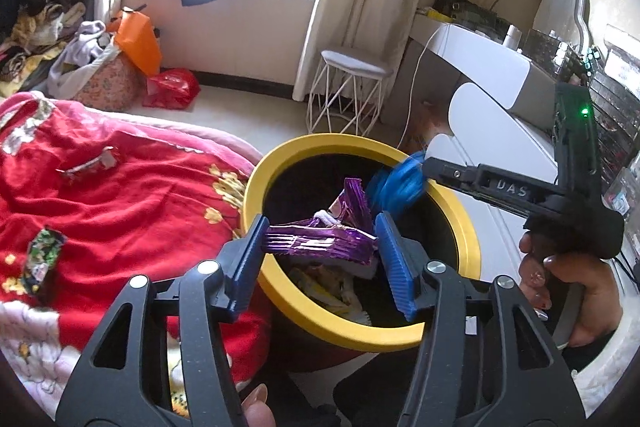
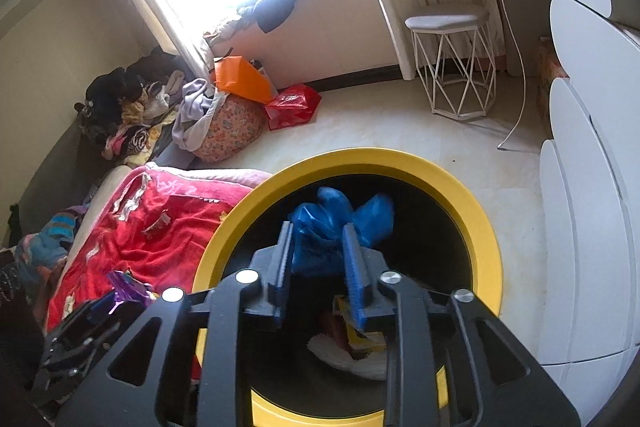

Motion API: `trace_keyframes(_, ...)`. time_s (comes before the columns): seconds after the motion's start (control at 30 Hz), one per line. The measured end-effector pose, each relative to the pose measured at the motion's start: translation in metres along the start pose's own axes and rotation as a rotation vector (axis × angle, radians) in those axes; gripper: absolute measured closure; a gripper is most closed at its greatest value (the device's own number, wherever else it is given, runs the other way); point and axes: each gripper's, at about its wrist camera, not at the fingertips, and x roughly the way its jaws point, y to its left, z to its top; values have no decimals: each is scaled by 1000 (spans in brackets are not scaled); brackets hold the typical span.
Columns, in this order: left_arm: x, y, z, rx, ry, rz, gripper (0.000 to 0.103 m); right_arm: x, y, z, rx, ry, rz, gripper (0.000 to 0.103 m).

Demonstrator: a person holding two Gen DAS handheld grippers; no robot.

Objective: Collect trash
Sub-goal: 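Open both tools to drop the wrapper and blue plastic into the bin, then move both tools back to the bed toward the green snack packet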

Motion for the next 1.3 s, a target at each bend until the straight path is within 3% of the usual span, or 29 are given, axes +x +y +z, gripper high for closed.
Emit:
trace_keyframes(0.13,8,-3,1,-3,16,-30,39,-5,-5,2,18,-23,-16,58)
trace_keyframes(0.2,8,-4,1,-3,15,-45,17,-7,-7,3,22,-37,-20,54)
trace_keyframes(0.23,7,-3,1,-3,11,-47,11,-9,-7,4,21,-46,-22,53)
trace_keyframes(0.4,-4,4,1,-10,-20,-5,10,-15,0,5,5,-80,-23,43)
trace_keyframes(0.73,-38,47,-1,-42,-79,121,10,-15,33,3,-68,-90,24,40)
trace_keyframes(1.0,-74,102,-6,-108,-130,228,10,-1,85,0,-154,-59,102,38)
trace_keyframes(1.3,-96,163,-17,-239,-155,291,10,36,168,-7,-306,0,169,38)
